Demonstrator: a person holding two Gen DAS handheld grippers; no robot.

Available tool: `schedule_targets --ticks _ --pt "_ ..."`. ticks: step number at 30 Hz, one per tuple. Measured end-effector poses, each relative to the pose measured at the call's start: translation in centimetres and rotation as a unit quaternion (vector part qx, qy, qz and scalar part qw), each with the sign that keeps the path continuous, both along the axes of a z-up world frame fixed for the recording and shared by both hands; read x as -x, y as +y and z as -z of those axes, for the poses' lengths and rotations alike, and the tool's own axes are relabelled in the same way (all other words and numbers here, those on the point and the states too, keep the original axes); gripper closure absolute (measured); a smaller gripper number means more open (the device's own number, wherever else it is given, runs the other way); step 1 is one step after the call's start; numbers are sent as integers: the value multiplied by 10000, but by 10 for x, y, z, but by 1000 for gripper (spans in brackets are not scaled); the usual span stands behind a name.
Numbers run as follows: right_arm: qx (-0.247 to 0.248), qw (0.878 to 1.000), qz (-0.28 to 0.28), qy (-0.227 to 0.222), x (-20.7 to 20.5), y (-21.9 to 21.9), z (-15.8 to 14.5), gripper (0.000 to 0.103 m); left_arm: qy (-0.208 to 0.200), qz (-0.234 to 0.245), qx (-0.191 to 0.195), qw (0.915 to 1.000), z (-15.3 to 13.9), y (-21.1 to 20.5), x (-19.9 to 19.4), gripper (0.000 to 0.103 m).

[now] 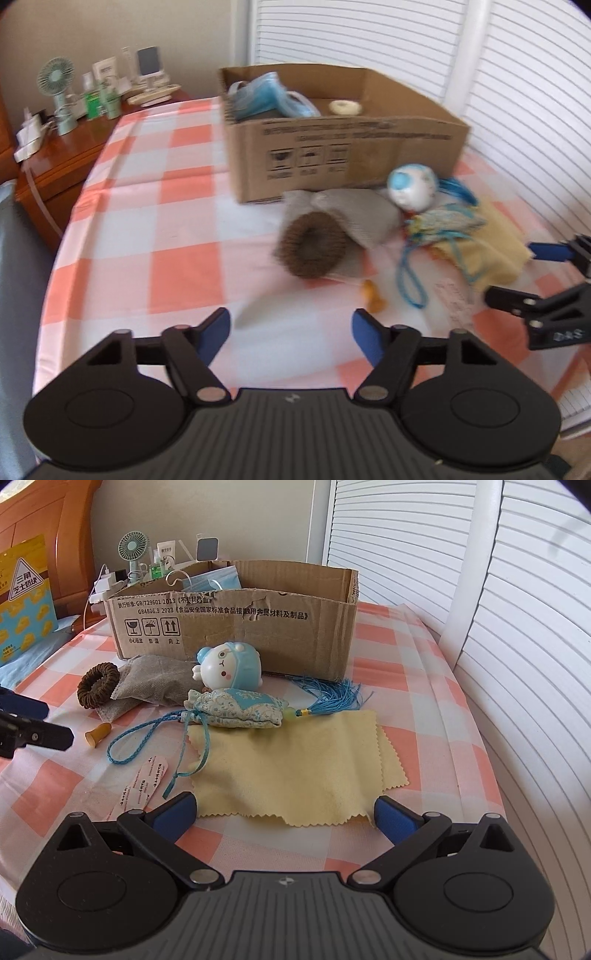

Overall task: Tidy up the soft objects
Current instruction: 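Grasp the small orange earplug with the left tool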

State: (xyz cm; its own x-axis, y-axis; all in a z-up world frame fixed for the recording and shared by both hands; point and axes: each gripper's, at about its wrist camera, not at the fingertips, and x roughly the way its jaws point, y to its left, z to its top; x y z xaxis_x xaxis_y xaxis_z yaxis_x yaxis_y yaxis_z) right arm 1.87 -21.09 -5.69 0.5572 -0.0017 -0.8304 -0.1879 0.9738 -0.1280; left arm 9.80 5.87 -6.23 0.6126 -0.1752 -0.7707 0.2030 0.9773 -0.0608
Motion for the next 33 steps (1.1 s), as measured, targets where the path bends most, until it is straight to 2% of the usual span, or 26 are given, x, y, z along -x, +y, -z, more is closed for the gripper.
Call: schedule_targets --ticks 5,7,10,13,18,26,33 --pt "-4 10000 -3 -19 1 0 0 0 -150 693 170 9973 -2 -26 12 62" --pt "-8 10000 -6 -29 1 0 0 0 -144 816 173 9964 0 -34 11 63" --pt "-18 10000 -20 -55 2 -1 1 0 -168 842 117 9962 2 -42 8 68" --pt "-24 10000 -38 -62 2 -2 0 0 -204 794 147 9965 3 -45 3 81" --pt "-35 9999 -69 -73 3 -2 0 0 -246 743 172 9968 3 -47 0 93" --pt "17 9997 -187 135 2 -2 -3 0 -304 757 116 9966 4 -48 1 94" --pt "-149 9970 -646 389 12 12 -12 1 -301 646 92 9974 3 -34 4 94"
